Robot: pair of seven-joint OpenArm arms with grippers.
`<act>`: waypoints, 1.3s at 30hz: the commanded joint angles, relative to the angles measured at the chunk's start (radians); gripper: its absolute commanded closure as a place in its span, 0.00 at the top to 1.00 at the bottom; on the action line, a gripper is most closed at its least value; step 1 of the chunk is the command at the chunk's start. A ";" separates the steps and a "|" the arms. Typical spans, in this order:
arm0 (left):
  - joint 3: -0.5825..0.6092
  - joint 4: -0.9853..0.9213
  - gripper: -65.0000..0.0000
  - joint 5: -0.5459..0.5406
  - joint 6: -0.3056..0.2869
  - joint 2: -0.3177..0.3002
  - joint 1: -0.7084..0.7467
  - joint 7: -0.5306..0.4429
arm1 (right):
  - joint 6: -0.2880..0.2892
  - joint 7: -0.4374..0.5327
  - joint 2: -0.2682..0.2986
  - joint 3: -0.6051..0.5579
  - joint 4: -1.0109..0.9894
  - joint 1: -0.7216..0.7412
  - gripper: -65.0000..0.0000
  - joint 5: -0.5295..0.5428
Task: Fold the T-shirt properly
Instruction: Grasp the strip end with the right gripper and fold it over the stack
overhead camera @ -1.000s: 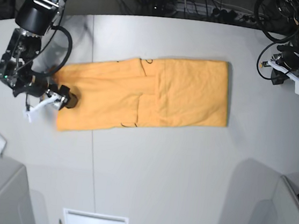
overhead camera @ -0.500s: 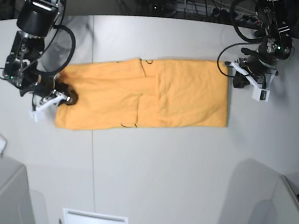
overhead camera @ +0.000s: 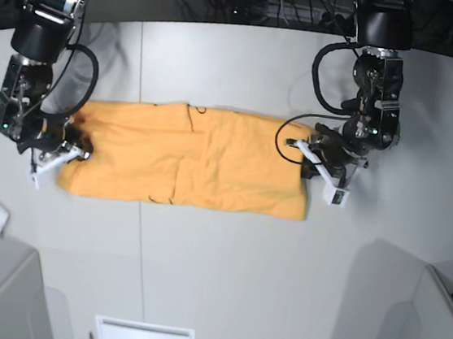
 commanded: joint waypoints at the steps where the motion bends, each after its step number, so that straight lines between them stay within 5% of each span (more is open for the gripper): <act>1: 0.004 0.031 0.00 -0.013 -0.001 -0.007 -0.014 -0.015 | -0.003 0.006 0.012 -0.002 0.050 0.026 0.00 0.025; 6: 0.002 0.117 0.00 -0.016 -0.001 -0.043 0.012 -0.013 | -0.153 -0.032 -0.008 -0.005 0.253 0.004 0.00 0.025; 13: -0.002 0.174 0.00 -0.018 0.000 -0.115 0.061 -0.013 | -0.166 -0.117 -0.106 -0.025 0.432 0.001 0.00 0.025; 17: -0.099 0.174 0.00 -0.019 -0.001 -0.119 0.106 -0.013 | -0.169 -0.111 -0.157 -0.111 0.485 -0.030 0.00 0.025; 21: -0.188 0.175 0.00 -0.010 -0.004 -0.125 0.139 -0.013 | -0.244 -0.108 -0.224 -0.189 0.520 -0.034 0.00 0.025; 27: -0.219 0.174 0.00 -0.012 -0.004 -0.173 0.201 -0.013 | -0.315 -0.034 -0.270 -0.355 0.540 -0.036 0.00 0.025; 34: -0.266 0.174 0.00 -0.012 -0.004 -0.175 0.227 -0.013 | -0.328 0.055 -0.336 -0.504 0.534 -0.050 0.00 0.025; 39: -0.265 0.174 0.00 -0.012 -0.004 -0.171 0.233 -0.013 | -0.420 0.130 -0.342 -0.611 0.521 -0.042 0.00 0.025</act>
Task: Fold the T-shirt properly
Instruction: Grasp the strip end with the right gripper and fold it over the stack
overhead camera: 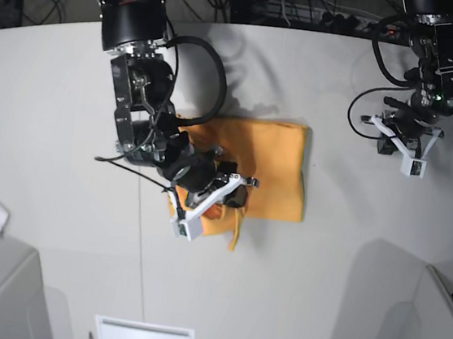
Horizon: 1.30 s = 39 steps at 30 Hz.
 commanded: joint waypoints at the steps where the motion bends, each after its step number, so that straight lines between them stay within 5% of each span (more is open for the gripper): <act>1: -0.003 0.018 0.00 -0.012 -0.004 -0.014 -0.003 -0.016 | 0.001 0.030 -0.008 -0.018 0.002 0.029 0.00 0.015; 8: -0.006 0.073 0.00 -0.012 -0.004 -0.014 0.039 -0.016 | -0.024 0.157 -0.011 -0.172 -0.089 0.035 0.00 0.015; 18: -0.006 0.090 0.00 -0.012 -0.004 -0.014 0.065 -0.016 | -0.180 0.181 -0.059 -0.316 -0.092 0.082 0.00 0.015; 30: 0.013 0.013 0.00 -0.010 -0.004 -0.009 0.051 -0.019 | -0.180 0.250 -0.074 -0.321 -0.207 0.096 0.00 0.015; 39: 0.143 -0.100 0.00 -0.010 0.001 0.031 -0.081 -0.024 | -0.219 0.252 -0.074 -0.410 -0.121 0.095 0.00 0.015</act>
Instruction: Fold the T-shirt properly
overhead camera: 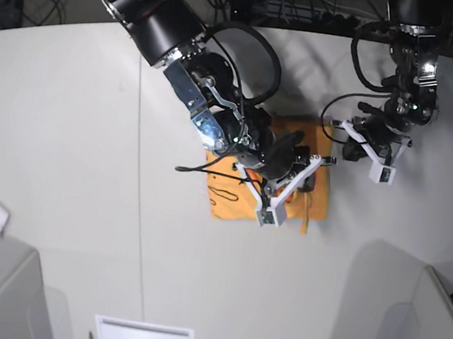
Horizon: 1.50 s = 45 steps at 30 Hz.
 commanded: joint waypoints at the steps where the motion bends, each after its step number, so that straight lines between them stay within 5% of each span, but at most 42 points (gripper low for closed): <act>1: 0.005 -0.010 0.00 0.015 0.001 -0.007 -0.014 0.033 | -0.001 0.021 -0.012 0.004 0.029 0.022 0.00 0.005; 8: 0.134 -0.020 0.00 0.015 0.001 0.007 -0.039 0.033 | -0.012 0.026 -0.012 0.004 0.057 0.022 0.00 0.005; 18: 0.130 -0.008 0.00 0.011 0.001 0.001 -0.031 0.033 | -0.007 0.067 -0.025 0.001 0.020 0.033 0.00 0.005; 32: -0.197 0.233 0.00 0.005 -0.010 0.001 0.161 0.039 | -0.007 0.144 -0.021 -0.062 -0.118 0.048 0.00 0.003; 40: -0.467 0.251 0.00 0.003 -0.202 0.008 0.262 0.041 | -0.009 0.139 -0.021 -0.064 -0.152 0.048 0.00 0.005; 43: -0.527 0.251 0.00 0.003 -0.203 0.008 0.285 0.041 | -0.009 0.139 -0.021 -0.064 -0.147 0.044 0.44 0.005; 45: -0.570 0.251 0.00 0.003 -0.211 0.008 0.285 0.041 | -0.009 0.139 -0.021 -0.065 -0.136 0.041 0.57 0.005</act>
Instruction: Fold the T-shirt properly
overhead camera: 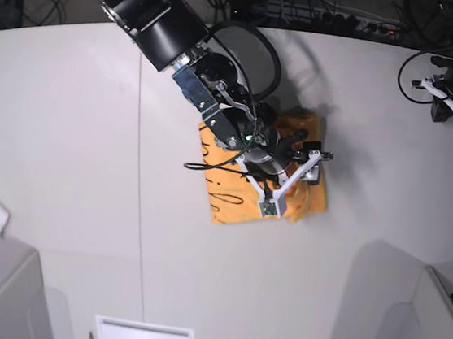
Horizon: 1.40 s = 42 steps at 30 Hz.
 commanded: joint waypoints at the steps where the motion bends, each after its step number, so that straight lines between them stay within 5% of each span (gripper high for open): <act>1: -0.026 0.015 0.00 -0.016 -0.009 -0.015 0.001 -0.019 | 0.008 0.018 -0.017 -0.009 0.034 0.018 0.56 0.004; 6: -0.081 0.015 0.00 -0.016 -0.010 -0.015 -0.011 0.080 | 0.007 0.018 -0.023 -0.112 0.055 0.029 0.51 0.004; 17: -0.086 0.006 0.00 -0.016 -0.010 -0.015 -0.034 0.080 | 0.008 0.020 -0.021 -0.353 0.189 0.184 0.50 0.089; 22: -0.086 -0.011 0.00 -0.016 -0.010 -0.015 -0.043 0.080 | 0.007 -0.089 0.098 -0.218 0.276 0.202 0.31 0.089; 25: -0.087 -0.012 0.00 -0.016 -0.010 -0.015 -0.037 0.080 | 0.007 -0.147 0.158 -0.120 0.275 0.173 0.00 0.087; 35: -0.081 -0.005 0.00 -0.016 -0.012 -0.014 -0.031 0.080 | 0.007 -0.150 0.332 -0.060 0.264 0.119 0.00 0.087; 42: -0.086 -0.020 0.00 -0.016 -0.012 -0.014 -0.030 0.080 | 0.007 -0.150 0.306 -0.069 0.240 0.093 0.00 0.087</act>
